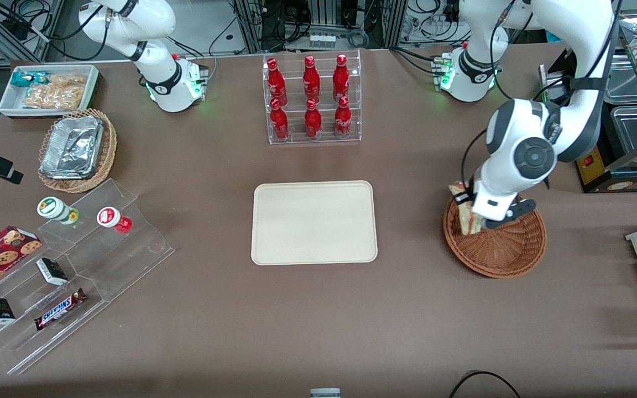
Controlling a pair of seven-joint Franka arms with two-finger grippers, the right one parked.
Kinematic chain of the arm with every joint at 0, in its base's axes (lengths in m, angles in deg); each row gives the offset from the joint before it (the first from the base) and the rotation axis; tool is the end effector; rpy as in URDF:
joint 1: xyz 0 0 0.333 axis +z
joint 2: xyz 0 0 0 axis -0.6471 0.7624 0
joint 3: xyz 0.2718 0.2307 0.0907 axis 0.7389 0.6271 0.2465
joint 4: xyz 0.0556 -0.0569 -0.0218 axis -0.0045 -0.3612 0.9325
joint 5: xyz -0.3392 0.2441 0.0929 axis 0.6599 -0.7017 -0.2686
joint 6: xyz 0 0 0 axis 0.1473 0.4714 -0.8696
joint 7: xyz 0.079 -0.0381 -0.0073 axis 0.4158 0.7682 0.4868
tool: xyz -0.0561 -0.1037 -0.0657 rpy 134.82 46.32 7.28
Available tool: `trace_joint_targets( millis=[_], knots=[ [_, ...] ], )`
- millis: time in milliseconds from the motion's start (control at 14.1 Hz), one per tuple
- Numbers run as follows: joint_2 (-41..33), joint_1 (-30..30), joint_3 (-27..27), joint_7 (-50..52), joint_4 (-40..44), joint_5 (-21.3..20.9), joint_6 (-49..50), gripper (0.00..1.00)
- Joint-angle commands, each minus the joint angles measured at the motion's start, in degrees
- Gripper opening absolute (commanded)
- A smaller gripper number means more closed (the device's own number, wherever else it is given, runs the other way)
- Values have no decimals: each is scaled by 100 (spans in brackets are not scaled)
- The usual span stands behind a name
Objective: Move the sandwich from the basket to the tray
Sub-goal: 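Lift the sandwich and carry it with the left gripper to the tray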
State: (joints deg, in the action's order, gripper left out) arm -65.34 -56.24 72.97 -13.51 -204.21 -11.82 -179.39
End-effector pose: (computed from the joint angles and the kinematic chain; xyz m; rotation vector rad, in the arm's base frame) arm 0.5665 -0.1729 0.3508 -2.9728 -0.5075 0.2993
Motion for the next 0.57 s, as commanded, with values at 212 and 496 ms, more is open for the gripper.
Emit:
trace_joint_targets(
  millis=[212,496],
  knots=[
    [1219,-761,-97,-433,1480,181,54,1],
    [1930,-1429,-116,154,2287,332,-79,0]
  ],
)
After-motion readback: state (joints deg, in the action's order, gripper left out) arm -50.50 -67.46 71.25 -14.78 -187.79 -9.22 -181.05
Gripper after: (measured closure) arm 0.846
